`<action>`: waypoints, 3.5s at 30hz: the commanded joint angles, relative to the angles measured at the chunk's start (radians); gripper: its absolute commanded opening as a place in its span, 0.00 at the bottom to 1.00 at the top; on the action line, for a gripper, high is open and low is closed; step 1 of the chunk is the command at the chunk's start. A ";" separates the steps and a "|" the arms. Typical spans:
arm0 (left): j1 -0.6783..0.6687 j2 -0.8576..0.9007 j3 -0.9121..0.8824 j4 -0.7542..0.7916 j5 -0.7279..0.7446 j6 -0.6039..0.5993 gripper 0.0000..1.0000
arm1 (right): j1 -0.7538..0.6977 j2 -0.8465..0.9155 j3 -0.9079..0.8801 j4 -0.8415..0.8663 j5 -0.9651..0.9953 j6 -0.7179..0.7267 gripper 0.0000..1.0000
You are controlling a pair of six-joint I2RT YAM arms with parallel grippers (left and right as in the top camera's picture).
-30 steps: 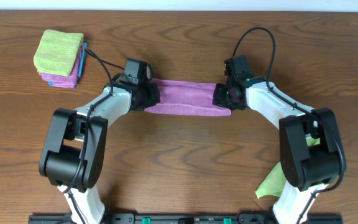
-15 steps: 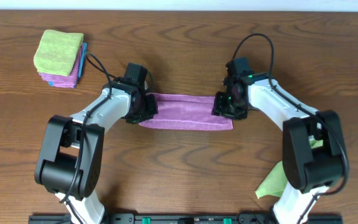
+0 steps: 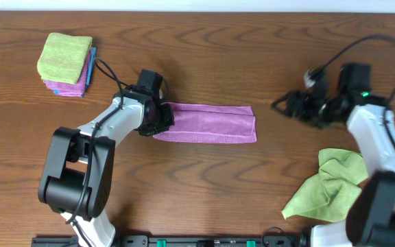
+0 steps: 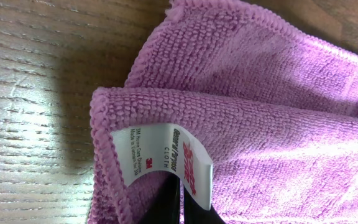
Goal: Fold the cloth
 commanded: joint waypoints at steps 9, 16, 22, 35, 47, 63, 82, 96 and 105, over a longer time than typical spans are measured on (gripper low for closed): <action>0.002 -0.021 -0.015 -0.002 -0.024 -0.053 0.06 | 0.117 0.196 -0.100 0.143 -0.154 0.025 0.73; 0.002 -0.021 -0.015 -0.003 -0.024 -0.053 0.06 | 0.175 0.206 -0.101 0.202 -0.027 0.117 0.75; 0.002 -0.021 -0.015 -0.003 -0.022 -0.053 0.06 | 0.230 0.206 -0.101 0.253 -0.014 0.162 0.74; 0.024 -0.145 -0.012 -0.014 0.009 -0.048 0.06 | 0.213 0.198 -0.039 0.222 -0.005 0.213 0.01; 0.176 -0.712 0.000 -0.282 -0.003 -0.048 0.06 | 0.249 0.161 0.423 -0.392 0.663 0.205 0.02; 0.182 -0.904 0.000 -0.431 -0.003 -0.029 0.06 | 0.719 0.365 0.478 -0.302 0.814 0.303 0.02; 0.182 -0.893 -0.003 -0.452 -0.083 -0.022 0.08 | 0.787 0.377 0.491 -0.214 0.407 0.304 0.64; 0.163 -0.568 -0.148 -0.205 0.173 -0.023 0.83 | 0.540 0.172 0.617 -0.454 0.574 0.213 0.01; 0.016 -0.286 -0.181 0.098 0.298 -0.136 0.98 | 0.406 0.174 0.390 -0.320 0.534 0.214 0.02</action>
